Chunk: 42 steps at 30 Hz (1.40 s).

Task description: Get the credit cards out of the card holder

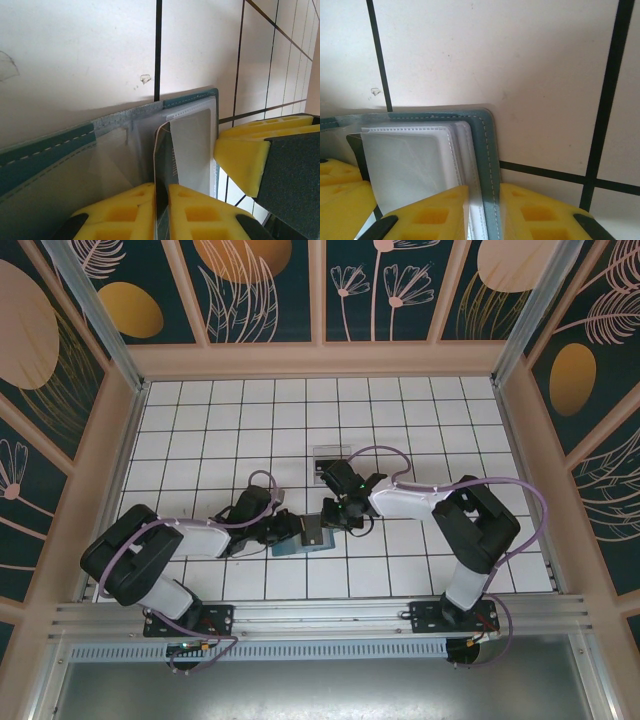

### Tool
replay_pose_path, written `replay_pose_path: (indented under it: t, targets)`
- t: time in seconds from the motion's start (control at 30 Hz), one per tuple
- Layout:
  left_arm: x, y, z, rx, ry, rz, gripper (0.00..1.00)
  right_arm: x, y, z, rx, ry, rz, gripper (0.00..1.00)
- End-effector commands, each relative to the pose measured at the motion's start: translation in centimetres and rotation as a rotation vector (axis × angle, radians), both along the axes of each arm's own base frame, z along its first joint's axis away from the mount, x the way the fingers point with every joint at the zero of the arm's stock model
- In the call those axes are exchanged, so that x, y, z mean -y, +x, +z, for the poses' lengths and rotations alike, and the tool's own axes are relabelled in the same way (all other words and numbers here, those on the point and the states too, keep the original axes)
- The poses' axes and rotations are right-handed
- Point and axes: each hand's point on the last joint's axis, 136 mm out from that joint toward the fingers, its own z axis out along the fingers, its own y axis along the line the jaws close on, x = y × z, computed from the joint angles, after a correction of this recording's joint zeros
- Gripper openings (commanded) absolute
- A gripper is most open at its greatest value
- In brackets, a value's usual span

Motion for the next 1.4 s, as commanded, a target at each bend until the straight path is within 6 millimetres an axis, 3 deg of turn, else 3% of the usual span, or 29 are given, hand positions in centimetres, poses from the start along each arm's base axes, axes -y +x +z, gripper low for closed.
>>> replay_pose_path:
  t: [0.0, 0.23, 0.77, 1.1, 1.37]
  targets:
    - [0.3, -0.6, 0.1, -0.013, -0.031, -0.022, 0.14, 1.0, -1.3, -1.7, -0.044, -0.059, 0.0, 0.23]
    - [-0.4, -0.7, 0.1, -0.007, 0.008, -0.012, 0.07, 1.6, -1.0, -1.9, -0.035, -0.08, -0.027, 0.24]
    - [-2.7, -0.8, 0.6, 0.041, 0.167, -0.016, 0.05, 2.1, -0.9, -1.6, -0.026, -0.08, -0.043, 0.24]
    - [-1.1, 0.1, 0.3, 0.028, 0.11, -0.024, 0.05, 0.8, -0.7, 0.3, 0.003, -0.021, -0.032, 0.41]
    - [-0.7, 0.6, -0.1, 0.009, 0.092, 0.006, 0.05, 1.4, -1.0, -0.4, -0.004, -0.101, -0.011, 0.5]
